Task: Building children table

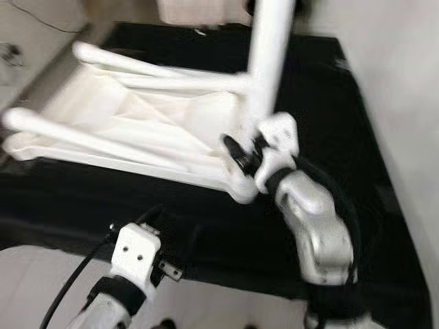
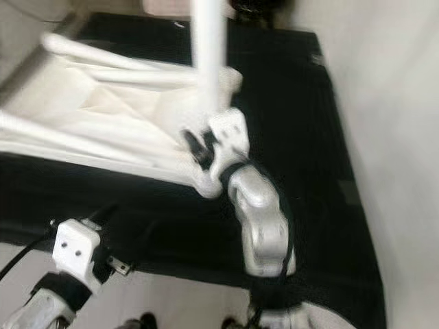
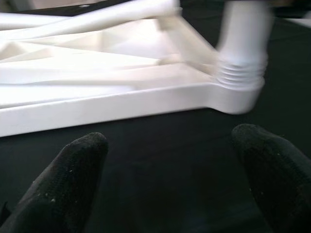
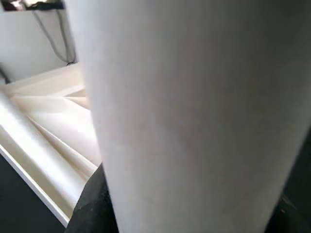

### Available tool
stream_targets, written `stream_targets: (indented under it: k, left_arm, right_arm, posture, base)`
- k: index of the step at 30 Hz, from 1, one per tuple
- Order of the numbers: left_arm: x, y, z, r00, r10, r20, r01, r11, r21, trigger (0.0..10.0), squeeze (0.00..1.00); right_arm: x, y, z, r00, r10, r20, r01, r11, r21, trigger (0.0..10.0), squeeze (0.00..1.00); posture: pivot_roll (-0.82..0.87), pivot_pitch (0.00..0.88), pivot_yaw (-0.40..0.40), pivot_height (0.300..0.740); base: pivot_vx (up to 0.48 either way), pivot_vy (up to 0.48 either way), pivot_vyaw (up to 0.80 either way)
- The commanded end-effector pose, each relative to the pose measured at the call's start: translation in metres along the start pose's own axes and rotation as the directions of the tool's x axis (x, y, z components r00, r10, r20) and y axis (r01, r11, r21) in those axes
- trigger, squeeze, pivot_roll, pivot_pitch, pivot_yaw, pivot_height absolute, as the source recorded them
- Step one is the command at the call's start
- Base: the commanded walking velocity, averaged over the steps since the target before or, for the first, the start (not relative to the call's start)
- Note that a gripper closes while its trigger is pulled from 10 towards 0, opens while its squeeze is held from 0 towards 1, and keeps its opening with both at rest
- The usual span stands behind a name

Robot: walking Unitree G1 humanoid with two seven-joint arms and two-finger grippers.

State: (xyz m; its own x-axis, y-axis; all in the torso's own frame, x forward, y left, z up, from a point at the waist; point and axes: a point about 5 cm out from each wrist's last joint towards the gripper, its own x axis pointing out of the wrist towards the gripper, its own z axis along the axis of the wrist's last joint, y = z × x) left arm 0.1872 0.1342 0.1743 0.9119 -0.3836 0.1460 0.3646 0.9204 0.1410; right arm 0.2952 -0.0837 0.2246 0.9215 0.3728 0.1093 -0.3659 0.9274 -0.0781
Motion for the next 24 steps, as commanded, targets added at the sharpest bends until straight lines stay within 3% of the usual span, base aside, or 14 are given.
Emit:
stream_targets:
  k: [1, 7, 8, 9, 10, 11, 12, 14, 17, 18, 19, 20, 21, 24]
  left_arm:
    - [0.001, -0.001, -0.003, 1.0, -0.01, -0.009, 0.01, 1.0, 0.003, 10.0, 0.0]
    - [0.002, 0.0, -0.004, 1.0, -0.006, -0.005, 0.006, 1.0, 0.004, 10.0, 0.0]
    - [0.002, 0.001, -0.003, 1.0, 0.0, -0.003, 0.0, 1.0, 0.007, 10.0, 0.0]
    - [0.002, 0.001, -0.003, 1.0, 0.0, -0.003, 0.0, 1.0, 0.007, 10.0, 0.0]
    - [0.003, 0.002, -0.003, 1.0, 0.006, -0.001, -0.006, 1.0, 0.01, 10.0, 0.0]
    - [0.003, 0.002, -0.003, 1.0, 0.009, 0.001, -0.009, 1.0, 0.011, 10.0, 0.0]
    - [0.003, 0.002, -0.003, 1.0, 0.009, 0.001, -0.009, 1.0, 0.011, 10.0, 0.0]
    - [0.004, 0.002, -0.003, 1.0, 0.008, 0.002, -0.008, 1.0, 0.011, 10.0, 0.0]
    - [0.004, 0.002, -0.003, 1.0, 0.006, 0.002, -0.006, 1.0, 0.011, 10.0, 0.0]
    - [0.004, 0.001, -0.003, 1.0, 0.004, 0.002, -0.004, 1.0, 0.011, 10.0, 0.0]
    - [0.004, 0.001, -0.003, 1.0, 0.003, 0.002, -0.003, 1.0, 0.011, 10.0, 0.0]
    - [0.004, 0.001, -0.003, 1.0, 0.003, 0.002, -0.003, 1.0, 0.011, 10.0, 0.0]
    - [0.004, 0.001, -0.003, 1.0, 0.003, 0.003, -0.003, 1.0, 0.011, 10.0, 0.0]
    - [0.003, 0.0, -0.003, 1.0, 0.003, 0.003, -0.003, 1.0, 0.012, 10.0, 0.0]
  right_arm:
    - [-0.003, 0.009, -0.047, 0.965, 0.017, -0.261, 0.004, 0.997, 0.08, 0.0, 0.0]
    - [0.003, 0.012, -0.044, 0.966, 0.048, -0.254, -0.025, 0.996, 0.091, 0.1, 0.0]
    - [0.006, 0.015, -0.04, 0.97, 0.087, -0.226, -0.061, 0.991, 0.119, 10.0, 0.0]
    - [0.006, 0.015, -0.04, 0.97, 0.087, -0.226, -0.061, 0.991, 0.119, 10.0, 0.0]
    - [0.01, 0.017, -0.033, 0.974, 0.142, -0.176, -0.113, 0.98, 0.165, 10.0, 1.0]
    - [0.013, 0.021, -0.021, 0.971, 0.218, -0.1, -0.193, 0.959, 0.209, 10.0, 1.0]
    - [0.013, 0.021, -0.021, 0.971, 0.218, -0.1, -0.193, 0.959, 0.209, 10.0, 1.0]
    - [0.017, 0.024, 0.0, 0.911, 0.411, 0.031, -0.408, 0.887, 0.217, 10.0, 1.0]
    - [0.018, 0.023, 0.006, 0.865, 0.498, 0.059, -0.499, 0.844, 0.198, 10.0, 0.93]
    - [0.02, 0.018, 0.01, 0.819, 0.571, 0.063, -0.574, 0.808, 0.136, 10.0, 0.0]
    - [0.021, 0.013, 0.013, 0.755, 0.654, 0.057, -0.656, 0.752, 0.064, 10.0, 0.0]
    - [0.021, 0.013, 0.013, 0.755, 0.654, 0.057, -0.656, 0.752, 0.064, 10.0, 0.0]
    - [0.022, 0.009, 0.014, 0.706, 0.707, 0.036, -0.708, 0.706, 0.007, 10.0, 0.0]
    - [0.023, 0.006, 0.015, 0.666, 0.746, 0.011, -0.745, 0.666, -0.018, 10.0, 0.0]
  posture:
    - [-0.01, 0.262, -0.028, 0.74]
    - [-0.01, 0.261, -0.035, 0.74]
    - [-0.01, 0.26, -0.033, 0.74]
    - [-0.01, 0.26, -0.033, 0.74]
    - [-0.01, 0.259, -0.032, 0.74]
    - [-0.01, 0.258, -0.032, 0.74]
    - [-0.01, 0.258, -0.032, 0.74]
    - [-0.01, 0.26, -0.029, 0.74]
    - [-0.01, 0.26, -0.029, 0.74]
    - [0.0, 0.26, -0.028, 0.74]
    - [0.0, 0.266, -0.028, 0.74]
    - [0.0, 0.266, -0.028, 0.74]
    - [0.01, 0.268, -0.029, 0.74]
    - [0.01, 0.271, -0.029, 0.74]
  base:
    - [0.0, 0.0, 0.0]
    - [0.0, 0.0, 0.0]
    - [0.0, 0.0, 0.0]
    - [0.0, 0.0, 0.0]
    - [0.0, 0.0, 0.0]
    - [0.0, 0.0, 0.0]
    - [0.0, 0.0, 0.0]
    - [0.0, 0.0, 0.0]
    - [0.0, 0.0, 0.0]
    - [0.0, 0.0, 0.0]
    - [0.0, 0.0, 0.0]
    - [0.0, 0.0, 0.0]
    - [0.0, 0.0, 0.0]
    - [0.0, 0.0, 0.0]
